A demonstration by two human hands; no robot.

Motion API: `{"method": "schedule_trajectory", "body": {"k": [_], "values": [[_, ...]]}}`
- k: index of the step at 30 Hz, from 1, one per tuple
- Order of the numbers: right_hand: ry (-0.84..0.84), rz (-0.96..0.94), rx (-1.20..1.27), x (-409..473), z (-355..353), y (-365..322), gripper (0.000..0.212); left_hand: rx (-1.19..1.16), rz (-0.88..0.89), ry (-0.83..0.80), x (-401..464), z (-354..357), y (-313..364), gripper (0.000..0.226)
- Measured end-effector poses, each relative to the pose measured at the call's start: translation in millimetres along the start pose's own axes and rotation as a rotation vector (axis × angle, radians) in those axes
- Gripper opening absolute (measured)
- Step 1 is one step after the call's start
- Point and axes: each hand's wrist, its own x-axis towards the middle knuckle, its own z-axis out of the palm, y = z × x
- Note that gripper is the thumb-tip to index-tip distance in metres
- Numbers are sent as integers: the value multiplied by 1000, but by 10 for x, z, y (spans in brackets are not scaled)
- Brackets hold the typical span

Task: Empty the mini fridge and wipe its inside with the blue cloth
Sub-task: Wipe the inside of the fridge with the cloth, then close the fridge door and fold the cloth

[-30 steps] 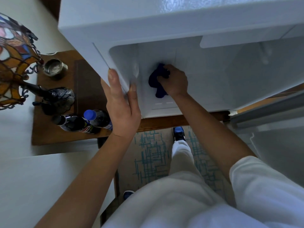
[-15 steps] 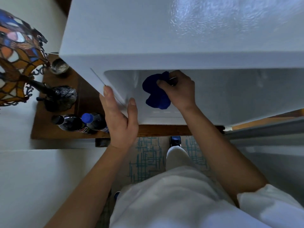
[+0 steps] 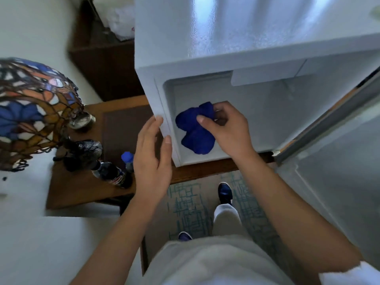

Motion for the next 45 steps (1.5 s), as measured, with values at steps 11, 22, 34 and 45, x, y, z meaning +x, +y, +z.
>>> {"method": "schedule_trajectory", "body": {"k": [11, 22, 34, 45], "values": [[24, -120, 81, -704, -168, -847, 21, -209, -149, -265, 10, -390, 576, 58], [-5, -152, -30, -1104, -870, -971, 27, -337, -52, -116, -290, -92, 1223, 18], [125, -51, 53, -1673, -2100, -568, 34, -732, -93, -387, -769, 644, 1903, 8], [-308, 73, 64, -2064, -2306, -388, 45, -766, -144, -478, -1177, 691, 2082, 26]]}}
